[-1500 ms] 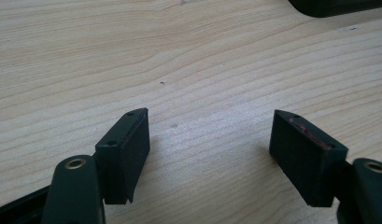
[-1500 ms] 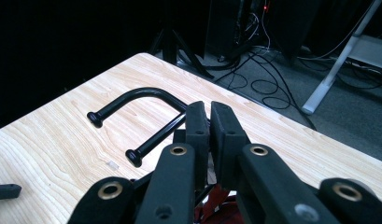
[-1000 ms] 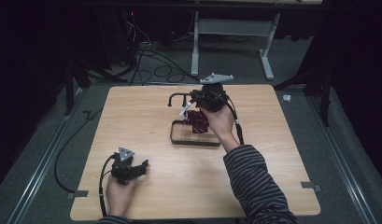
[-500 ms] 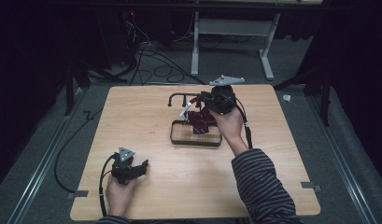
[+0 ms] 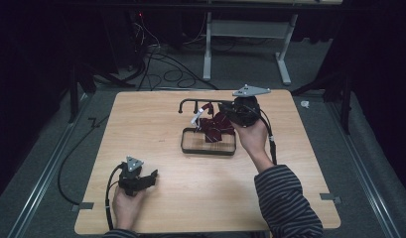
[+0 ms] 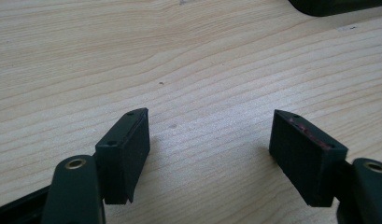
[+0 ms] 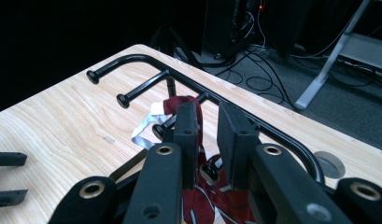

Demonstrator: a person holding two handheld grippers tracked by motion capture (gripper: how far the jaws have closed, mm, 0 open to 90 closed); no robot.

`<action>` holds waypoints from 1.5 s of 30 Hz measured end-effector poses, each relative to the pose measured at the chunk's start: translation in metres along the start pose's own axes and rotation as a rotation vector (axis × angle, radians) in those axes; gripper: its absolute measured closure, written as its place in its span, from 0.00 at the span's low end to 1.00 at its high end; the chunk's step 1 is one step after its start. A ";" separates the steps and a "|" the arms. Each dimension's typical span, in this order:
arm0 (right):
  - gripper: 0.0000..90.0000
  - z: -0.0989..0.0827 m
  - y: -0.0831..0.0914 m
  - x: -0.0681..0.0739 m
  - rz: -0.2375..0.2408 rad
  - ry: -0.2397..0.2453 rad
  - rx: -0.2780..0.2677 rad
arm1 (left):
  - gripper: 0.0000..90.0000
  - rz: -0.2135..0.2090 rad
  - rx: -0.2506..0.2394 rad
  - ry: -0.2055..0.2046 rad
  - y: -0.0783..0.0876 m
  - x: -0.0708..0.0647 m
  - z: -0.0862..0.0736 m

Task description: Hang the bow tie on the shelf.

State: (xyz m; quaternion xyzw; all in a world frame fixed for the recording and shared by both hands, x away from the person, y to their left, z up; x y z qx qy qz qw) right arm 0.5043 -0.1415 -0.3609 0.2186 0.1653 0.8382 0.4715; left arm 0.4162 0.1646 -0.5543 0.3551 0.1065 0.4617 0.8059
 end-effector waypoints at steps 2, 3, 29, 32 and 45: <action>0.88 -0.001 0.003 -0.002 0.000 0.001 -0.004 | 0.33 0.000 0.000 0.000 0.000 0.000 0.000; 0.88 -0.002 0.005 -0.003 -0.001 -0.005 -0.004 | 0.33 0.000 0.000 0.000 0.000 0.000 0.000; 0.85 -0.034 0.042 -0.034 -0.018 -0.056 -0.013 | 0.33 0.000 0.000 -0.001 0.000 0.000 0.000; 0.85 -0.038 0.046 -0.038 -0.023 -0.064 -0.015 | 0.33 0.001 -0.002 0.002 0.000 0.000 0.000; 0.83 -0.052 0.059 -0.053 -0.034 -0.101 -0.025 | 0.33 0.002 -0.002 0.001 0.000 0.000 0.000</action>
Point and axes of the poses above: each handheld gripper's, and its own axes: y roughly backward along the jaws, z roughly out of its top, x roughly to its left, the point moved 7 cm from there along -y, roughly forward along the jaws, and after that the axes turned 14 degrees about -y, right-handed, at the moved point
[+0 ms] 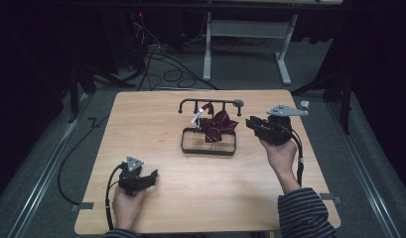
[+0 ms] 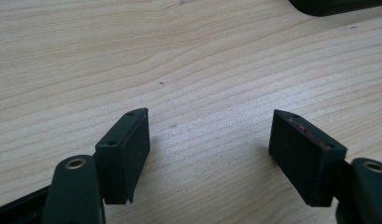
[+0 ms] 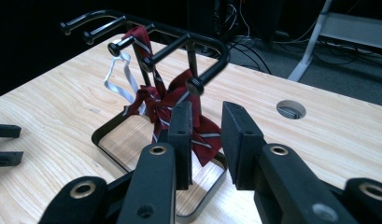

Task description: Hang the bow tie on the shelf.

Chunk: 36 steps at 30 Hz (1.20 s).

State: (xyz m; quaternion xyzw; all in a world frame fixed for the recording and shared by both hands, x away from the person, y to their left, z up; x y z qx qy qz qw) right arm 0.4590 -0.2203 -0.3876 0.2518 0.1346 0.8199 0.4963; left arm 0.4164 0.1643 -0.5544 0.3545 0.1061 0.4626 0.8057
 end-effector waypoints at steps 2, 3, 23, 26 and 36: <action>0.83 -0.002 0.002 -0.003 -0.003 -0.003 -0.002 | 0.33 0.000 0.000 0.000 0.000 0.000 0.000; 0.83 -0.002 0.003 -0.004 -0.005 -0.005 -0.002 | 0.33 0.000 0.000 0.000 0.000 0.000 0.000; 0.82 -0.024 0.021 -0.023 -0.029 -0.038 -0.008 | 0.33 0.004 -0.002 0.000 0.000 0.000 0.000; 0.82 -0.029 0.023 -0.027 -0.034 -0.049 -0.008 | 0.33 0.004 -0.002 -0.001 0.000 0.000 0.000; 0.82 -0.043 0.030 -0.038 -0.045 -0.075 -0.005 | 0.33 0.004 -0.002 -0.001 0.000 0.000 0.000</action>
Point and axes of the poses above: each handheld gripper's, and its own axes: y roughly backward along the jaws, z roughly out of its top, x roughly to its left, the point moved 7 cm from there along -y, roughly forward along the jaws, and after that the axes turned 14 degrees about -y, right-handed, at the moved point
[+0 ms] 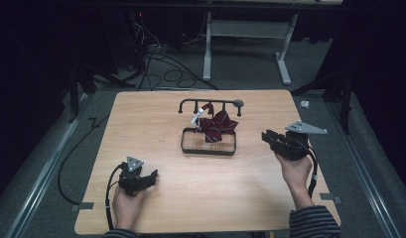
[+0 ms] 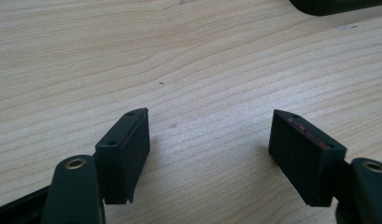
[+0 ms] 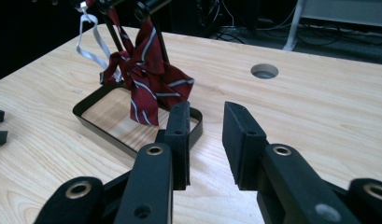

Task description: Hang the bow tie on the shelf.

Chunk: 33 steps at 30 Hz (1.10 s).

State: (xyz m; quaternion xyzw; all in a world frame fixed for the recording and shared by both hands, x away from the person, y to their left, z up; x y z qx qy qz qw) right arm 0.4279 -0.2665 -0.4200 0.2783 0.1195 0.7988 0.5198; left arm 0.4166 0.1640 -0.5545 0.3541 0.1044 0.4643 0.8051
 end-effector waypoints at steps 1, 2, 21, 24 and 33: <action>0.82 -0.002 0.001 -0.001 -0.001 -0.007 0.001 | 0.33 0.000 0.000 0.000 0.000 0.000 0.000; 0.82 -0.005 0.001 -0.003 -0.001 -0.008 0.001 | 0.33 0.000 0.000 0.000 0.000 0.000 0.000; 0.81 -0.036 0.001 -0.016 -0.010 -0.060 0.028 | 0.33 0.000 0.000 0.000 0.000 0.000 0.000; 0.81 -0.043 -0.001 -0.020 -0.016 -0.066 0.036 | 0.33 0.000 0.000 0.000 0.000 0.000 0.000; 0.81 -0.059 -0.006 -0.024 -0.025 -0.083 0.060 | 0.33 0.001 0.000 0.001 0.000 0.000 0.000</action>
Point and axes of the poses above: each handheld gripper's, and its own axes: y roughly backward along the jaws, z roughly out of its top, x roughly to its left, the point moved 7 cm from there along -y, roughly forward along the jaws, and after that the axes turned 14 degrees about -y, right-handed, at the moved point
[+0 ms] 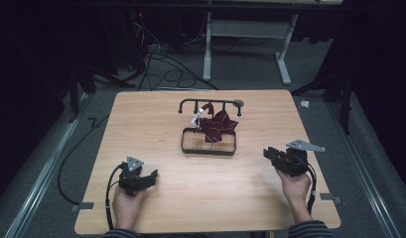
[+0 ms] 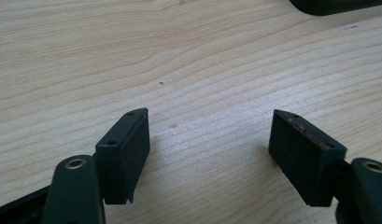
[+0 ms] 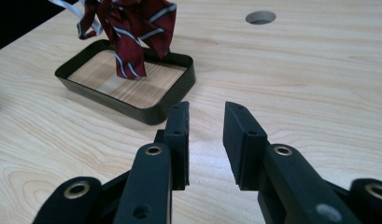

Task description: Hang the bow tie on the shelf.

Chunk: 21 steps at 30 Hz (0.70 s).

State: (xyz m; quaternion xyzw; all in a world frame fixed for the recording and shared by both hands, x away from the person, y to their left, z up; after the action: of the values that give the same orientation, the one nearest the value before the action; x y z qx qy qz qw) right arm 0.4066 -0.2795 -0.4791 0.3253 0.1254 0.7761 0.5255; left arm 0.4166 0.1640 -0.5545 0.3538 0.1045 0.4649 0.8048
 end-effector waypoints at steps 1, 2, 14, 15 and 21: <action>0.81 -0.001 -0.001 -0.001 -0.001 0.000 0.001 | 0.33 0.000 0.001 -0.001 0.000 0.000 0.000; 0.81 -0.002 -0.001 -0.001 -0.001 -0.003 0.002 | 0.33 0.000 0.000 0.000 0.000 0.000 0.000; 0.81 -0.015 -0.009 -0.004 -0.009 -0.012 0.025 | 0.33 0.000 0.000 0.000 0.000 0.000 0.000; 0.81 -0.017 -0.010 -0.005 -0.011 -0.012 0.028 | 0.33 0.000 0.000 0.000 0.000 0.000 0.000; 0.81 -0.023 -0.015 -0.006 -0.017 -0.013 0.042 | 0.33 0.000 0.000 0.000 0.000 0.000 0.000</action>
State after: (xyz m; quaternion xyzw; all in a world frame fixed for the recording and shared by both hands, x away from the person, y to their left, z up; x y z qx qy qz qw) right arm 0.4044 -0.2757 -0.5068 0.3403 0.1411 0.7668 0.5257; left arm 0.4166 0.1639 -0.5545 0.3540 0.1046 0.4649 0.8047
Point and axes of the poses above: each handheld gripper's, and its own axes: y roughly backward along the jaws, z roughly out of its top, x roughly to its left, the point moved 7 cm from there along -y, roughly forward along the jaws, and after that the axes turned 14 degrees about -y, right-handed, at the moved point
